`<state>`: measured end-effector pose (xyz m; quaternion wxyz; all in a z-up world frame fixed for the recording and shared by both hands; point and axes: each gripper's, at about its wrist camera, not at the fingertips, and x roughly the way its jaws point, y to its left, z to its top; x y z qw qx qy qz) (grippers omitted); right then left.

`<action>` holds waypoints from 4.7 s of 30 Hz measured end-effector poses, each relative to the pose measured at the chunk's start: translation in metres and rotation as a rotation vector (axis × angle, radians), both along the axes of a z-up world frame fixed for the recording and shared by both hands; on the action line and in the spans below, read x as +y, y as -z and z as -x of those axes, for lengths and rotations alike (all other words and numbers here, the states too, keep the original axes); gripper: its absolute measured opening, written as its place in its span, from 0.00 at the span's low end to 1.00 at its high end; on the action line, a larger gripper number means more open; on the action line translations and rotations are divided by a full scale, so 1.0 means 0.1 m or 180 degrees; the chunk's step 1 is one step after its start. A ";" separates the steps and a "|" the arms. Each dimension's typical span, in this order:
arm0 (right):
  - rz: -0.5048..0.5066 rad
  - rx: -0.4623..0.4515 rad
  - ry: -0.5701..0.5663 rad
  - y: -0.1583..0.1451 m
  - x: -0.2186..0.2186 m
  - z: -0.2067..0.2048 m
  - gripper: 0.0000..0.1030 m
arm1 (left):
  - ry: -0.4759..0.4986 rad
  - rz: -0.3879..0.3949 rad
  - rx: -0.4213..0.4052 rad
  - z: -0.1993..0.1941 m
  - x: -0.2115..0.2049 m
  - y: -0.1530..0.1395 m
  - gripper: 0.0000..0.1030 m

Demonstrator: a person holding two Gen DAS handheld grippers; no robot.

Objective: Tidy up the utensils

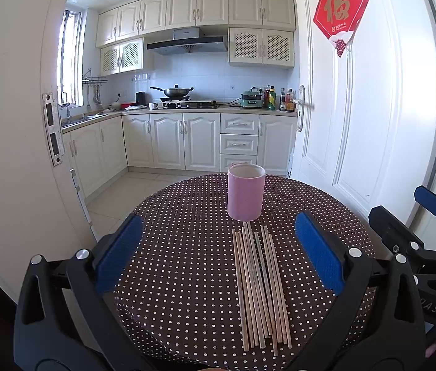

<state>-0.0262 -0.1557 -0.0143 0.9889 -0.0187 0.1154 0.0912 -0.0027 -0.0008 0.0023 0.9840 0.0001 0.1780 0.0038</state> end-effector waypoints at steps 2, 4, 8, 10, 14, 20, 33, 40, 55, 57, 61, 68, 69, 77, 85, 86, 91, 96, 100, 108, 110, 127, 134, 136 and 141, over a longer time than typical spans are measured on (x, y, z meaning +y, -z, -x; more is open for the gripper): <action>0.0000 0.0000 -0.0006 0.00 0.00 0.00 0.93 | -0.0006 -0.0009 -0.0004 0.00 0.00 0.00 0.94; -0.0005 0.0004 -0.0010 0.00 -0.01 -0.01 0.93 | -0.0008 -0.0007 -0.0006 -0.01 0.00 0.01 0.94; -0.0006 0.0008 -0.0004 0.00 -0.01 -0.02 0.93 | -0.0013 -0.0016 0.0000 -0.02 0.00 0.02 0.94; -0.0013 0.0013 -0.0015 0.01 -0.01 -0.02 0.93 | -0.0019 -0.0022 -0.0007 -0.02 0.00 0.03 0.94; -0.0013 0.0019 -0.0017 0.02 0.00 -0.03 0.93 | -0.0020 -0.0026 -0.0008 -0.02 0.00 0.04 0.94; -0.0022 0.0029 -0.0008 0.04 -0.01 -0.03 0.93 | -0.0016 -0.0039 -0.0012 -0.02 -0.01 0.04 0.94; -0.0055 0.0095 0.0016 0.05 -0.04 -0.03 0.93 | 0.0003 -0.0058 0.0030 -0.02 -0.03 0.05 0.94; -0.0064 0.0119 0.0020 0.04 -0.04 -0.04 0.93 | -0.0011 -0.0054 0.0035 -0.02 -0.02 0.06 0.94; -0.0119 0.0171 0.0029 0.04 -0.08 -0.09 0.93 | -0.0010 -0.0048 0.0107 -0.07 -0.01 0.07 0.94; -0.0116 0.0177 0.0033 0.04 -0.08 -0.10 0.93 | -0.0010 -0.0044 0.0111 -0.07 0.00 0.08 0.94; -0.0132 0.0201 0.0028 0.05 -0.09 -0.13 0.94 | -0.0017 -0.0038 0.0133 -0.11 0.02 0.09 0.94; -0.0159 0.0305 0.0048 0.10 -0.10 -0.24 0.94 | -0.0040 0.0018 0.0271 -0.23 0.09 0.16 0.94; -0.0166 0.0335 0.0049 0.11 -0.11 -0.27 0.94 | -0.0045 0.0024 0.0292 -0.25 0.10 0.17 0.94; -0.0192 0.0584 0.0120 0.26 -0.12 -0.50 0.94 | -0.0057 0.0049 0.0543 -0.45 0.14 0.32 0.94; -0.0150 0.0771 0.0179 0.43 -0.11 -0.71 0.94 | -0.0042 0.0072 0.0835 -0.73 0.15 0.49 0.94; -0.0140 0.0769 0.0200 0.44 -0.11 -0.72 0.94 | -0.0045 0.0074 0.0886 -0.76 0.15 0.52 0.94; -0.0193 0.0788 0.0200 0.54 -0.12 -0.80 0.94 | -0.0042 0.0095 0.1147 -0.96 0.15 0.71 0.94; -0.0198 0.0934 0.0238 0.65 -0.13 -0.95 0.94 | -0.0017 0.0108 0.1356 -1.14 0.16 0.88 0.94; -0.0174 0.1040 0.0242 0.71 -0.09 -1.05 0.94 | 0.0001 0.0132 0.1543 -1.26 0.20 1.01 0.94; -0.0020 0.1218 0.0218 0.86 0.01 -1.16 0.93 | 0.0058 0.0142 0.1793 -1.49 0.18 1.20 0.94; -0.0037 0.1248 0.0196 0.88 0.01 -1.18 0.93 | 0.0061 0.0134 0.1842 -1.54 0.18 1.25 0.94; 0.0065 0.1488 0.0176 1.02 0.09 -1.38 0.93 | 0.0068 0.0170 0.2020 -1.81 0.12 1.43 0.87; 0.0159 0.1596 0.0173 1.06 0.15 -1.44 0.93 | 0.0151 0.0225 0.2007 -1.90 0.12 1.40 0.67; 0.0187 0.1617 0.0173 1.07 0.17 -1.45 0.93 | 0.0180 0.0232 0.2011 -1.91 0.14 1.39 0.63; 0.0280 0.1730 0.0240 1.11 0.21 -1.51 0.93 | 0.0255 0.0186 0.2056 -1.90 0.08 1.39 0.53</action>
